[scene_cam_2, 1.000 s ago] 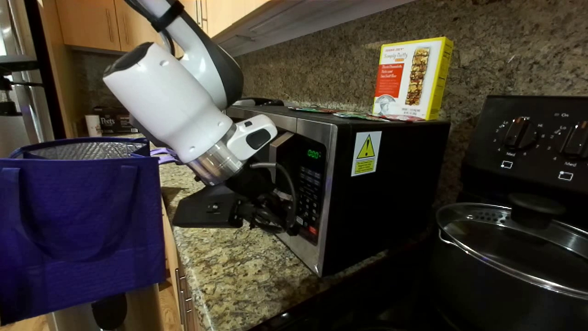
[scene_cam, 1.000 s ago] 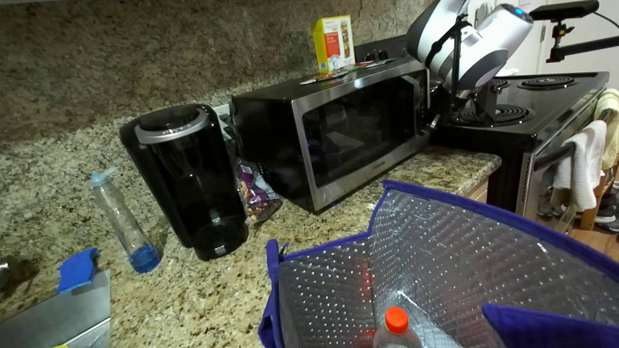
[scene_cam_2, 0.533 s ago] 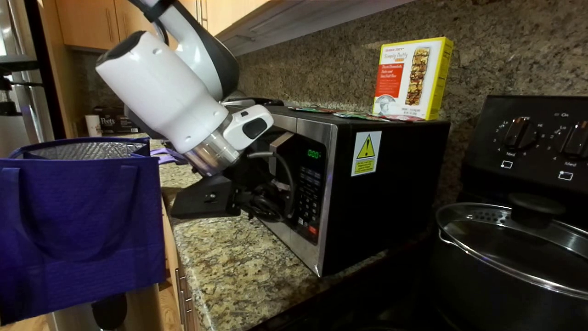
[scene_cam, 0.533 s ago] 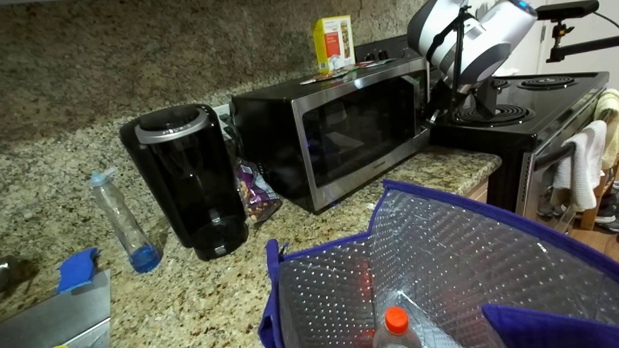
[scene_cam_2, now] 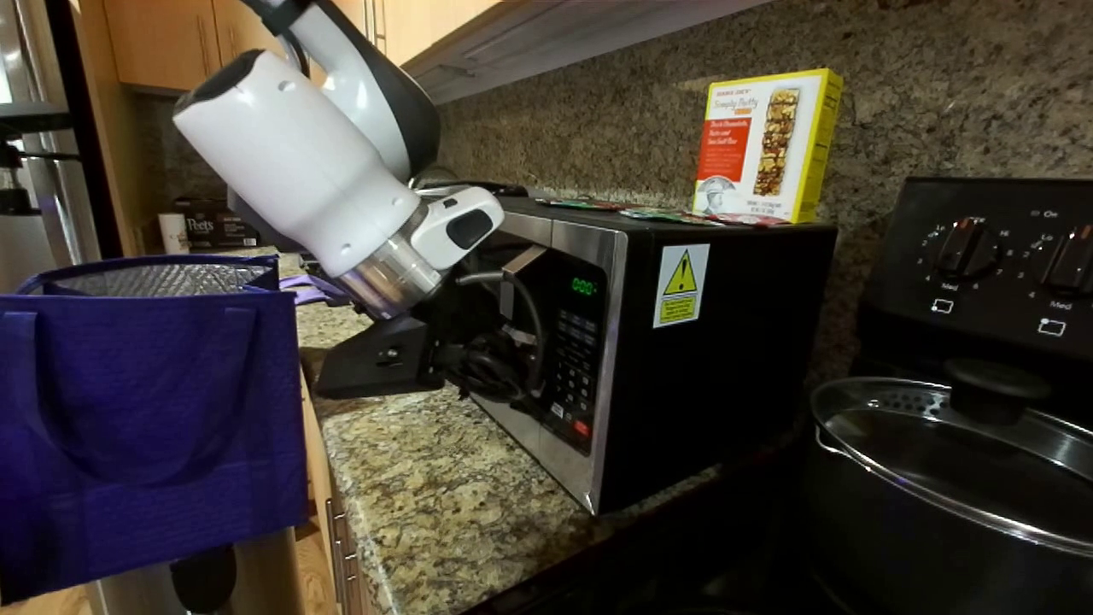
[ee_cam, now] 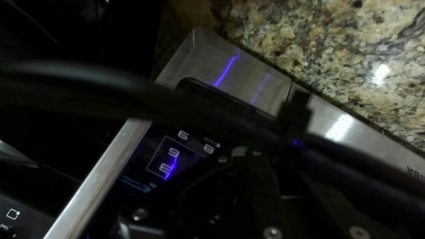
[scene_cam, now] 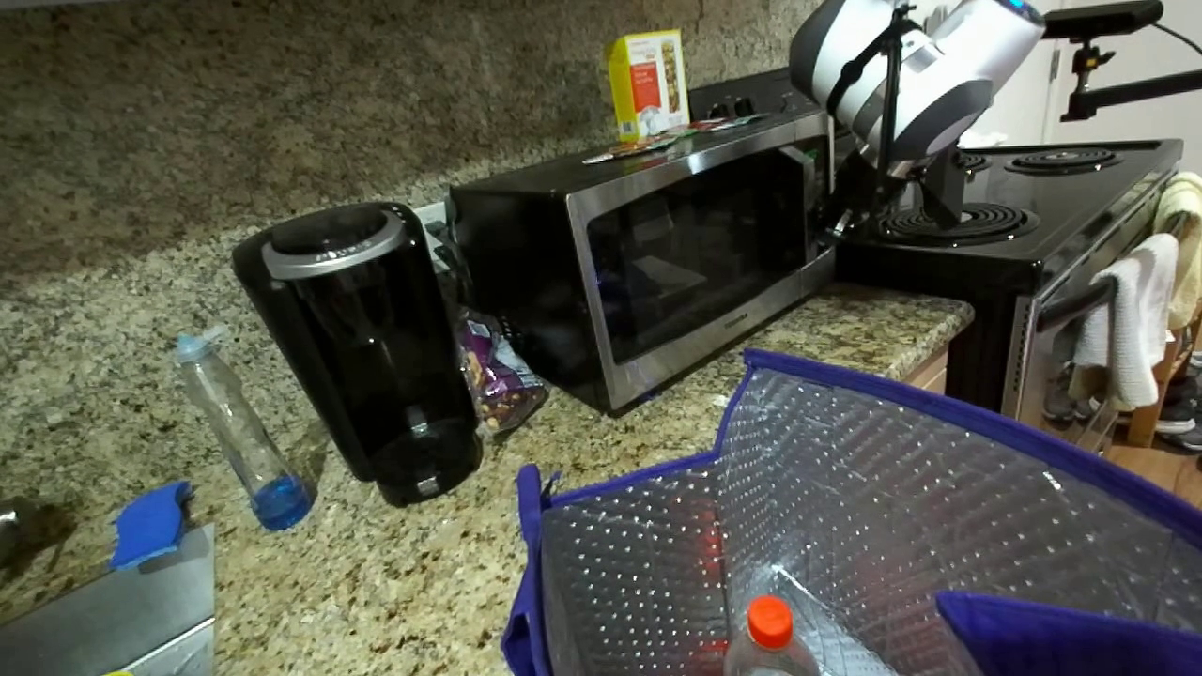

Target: Push a button on the microwave

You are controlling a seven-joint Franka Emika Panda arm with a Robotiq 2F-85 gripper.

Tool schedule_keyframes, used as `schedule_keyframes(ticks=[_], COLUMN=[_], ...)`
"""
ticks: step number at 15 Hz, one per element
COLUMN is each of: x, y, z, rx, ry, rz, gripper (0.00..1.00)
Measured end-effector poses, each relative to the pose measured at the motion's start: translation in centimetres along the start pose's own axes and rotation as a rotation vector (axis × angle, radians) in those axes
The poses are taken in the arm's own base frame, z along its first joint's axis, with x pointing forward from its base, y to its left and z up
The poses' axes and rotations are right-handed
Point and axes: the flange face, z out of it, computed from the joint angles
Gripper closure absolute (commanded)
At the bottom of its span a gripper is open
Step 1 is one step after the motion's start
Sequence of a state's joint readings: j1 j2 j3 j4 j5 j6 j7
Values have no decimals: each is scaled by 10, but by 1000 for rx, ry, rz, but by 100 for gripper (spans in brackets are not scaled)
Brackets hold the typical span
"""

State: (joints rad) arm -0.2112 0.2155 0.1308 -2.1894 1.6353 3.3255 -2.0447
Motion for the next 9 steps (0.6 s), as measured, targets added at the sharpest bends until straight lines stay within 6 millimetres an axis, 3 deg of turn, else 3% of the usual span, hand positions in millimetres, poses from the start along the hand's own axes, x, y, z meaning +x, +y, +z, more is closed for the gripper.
schedule_keyframes(ticks=[9], x=[12], y=[-1], z=[-17], rx=[-78], ry=[8], rz=[-72], gripper=[95])
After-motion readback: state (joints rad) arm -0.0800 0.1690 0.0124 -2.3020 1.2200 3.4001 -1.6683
